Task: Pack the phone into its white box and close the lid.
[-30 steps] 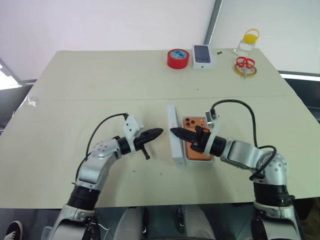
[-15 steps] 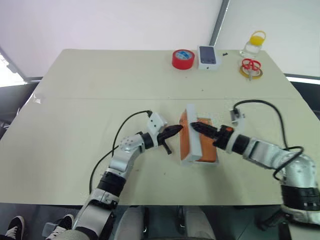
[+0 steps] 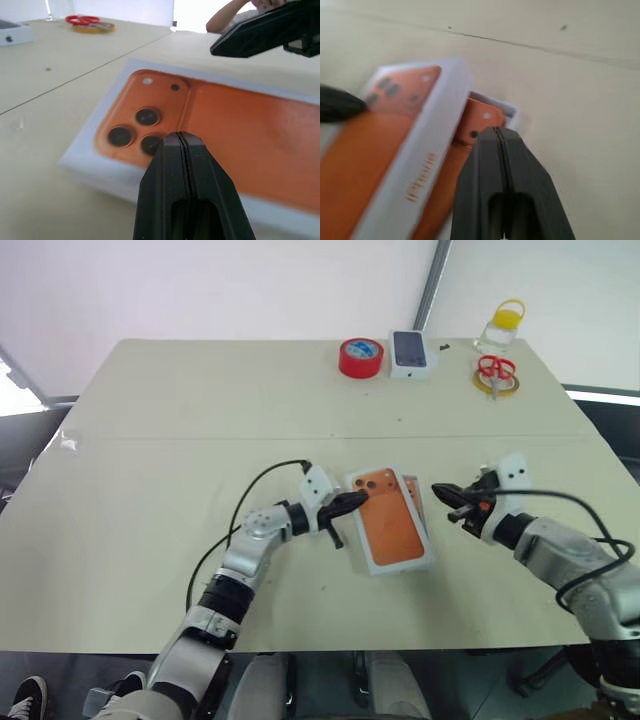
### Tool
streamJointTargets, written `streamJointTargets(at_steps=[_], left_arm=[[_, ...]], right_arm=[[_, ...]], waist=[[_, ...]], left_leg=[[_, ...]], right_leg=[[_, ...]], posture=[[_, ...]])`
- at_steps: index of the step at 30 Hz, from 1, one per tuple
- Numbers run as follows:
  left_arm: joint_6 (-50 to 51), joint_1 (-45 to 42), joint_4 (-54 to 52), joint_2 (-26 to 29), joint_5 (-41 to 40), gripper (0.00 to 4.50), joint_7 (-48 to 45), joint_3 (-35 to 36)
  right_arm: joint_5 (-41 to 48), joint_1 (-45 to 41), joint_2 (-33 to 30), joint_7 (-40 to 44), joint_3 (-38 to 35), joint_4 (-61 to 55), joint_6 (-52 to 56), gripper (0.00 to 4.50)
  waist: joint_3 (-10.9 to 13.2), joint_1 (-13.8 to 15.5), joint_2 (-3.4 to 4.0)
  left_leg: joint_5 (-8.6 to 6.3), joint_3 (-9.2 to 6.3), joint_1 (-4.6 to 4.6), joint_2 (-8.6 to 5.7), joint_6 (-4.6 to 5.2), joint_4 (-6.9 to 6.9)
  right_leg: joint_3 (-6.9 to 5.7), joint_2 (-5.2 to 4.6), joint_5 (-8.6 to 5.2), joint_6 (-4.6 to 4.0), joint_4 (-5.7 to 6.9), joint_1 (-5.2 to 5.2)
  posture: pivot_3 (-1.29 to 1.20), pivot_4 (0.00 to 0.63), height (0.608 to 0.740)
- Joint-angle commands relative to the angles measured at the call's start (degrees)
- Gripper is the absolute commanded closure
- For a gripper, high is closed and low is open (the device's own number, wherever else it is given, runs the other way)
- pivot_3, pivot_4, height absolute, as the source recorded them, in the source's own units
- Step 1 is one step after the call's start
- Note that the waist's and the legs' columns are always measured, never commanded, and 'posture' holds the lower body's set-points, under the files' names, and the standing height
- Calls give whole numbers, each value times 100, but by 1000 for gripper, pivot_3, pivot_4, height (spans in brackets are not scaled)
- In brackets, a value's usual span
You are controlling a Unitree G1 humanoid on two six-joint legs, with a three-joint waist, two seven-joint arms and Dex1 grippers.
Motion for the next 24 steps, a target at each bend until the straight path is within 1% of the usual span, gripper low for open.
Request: streamJointTargets(at_steps=[1,2,5,6,10,24], left_arm=[[272,115,-529,200,-125,4500,-182,83],[258,156,-564,299,-22,4500,-151,50],[306,197,-474,458,232,4500,-54,-65],[306,210,-427,435,261,4500,-45,-101],[173,185,-169,230,421,4500,31,-222],[-364,-550,968,-575,557,4500,355,-90]], right_arm=[[-1506,61,-358,307,493,-203,-1046,4472],[-1687,91,-339,332,557,-212,-1140,4472],[-1479,170,21,424,439,-267,-952,4472],[-1659,195,27,457,478,-285,-1050,4472],[-1784,220,169,650,437,-375,-1068,4472],[-2367,277,302,756,237,-410,-917,4472]], waist=[[0,2,0],[0,6,0],[1,17,-2],[1,18,-1],[1,14,-1],[0,30,-2]], left_leg=[[0,2,0,-2,0,0],[0,2,0,-3,0,0],[0,-1,0,-6,0,0],[0,-2,0,-6,0,0],[0,0,0,-15,-1,1],[0,-4,4,-27,-1,4]], right_leg=[[1,-3,0,0,-1,0],[1,-4,0,-1,-2,0],[0,-7,0,-2,-4,1],[0,-7,0,-2,-3,2],[0,-18,1,-4,-2,3],[-2,-24,2,-2,0,10]], posture=[[0,150,740],[0,150,740],[0,150,740],[0,150,740],[0,150,740],[0,150,740]])
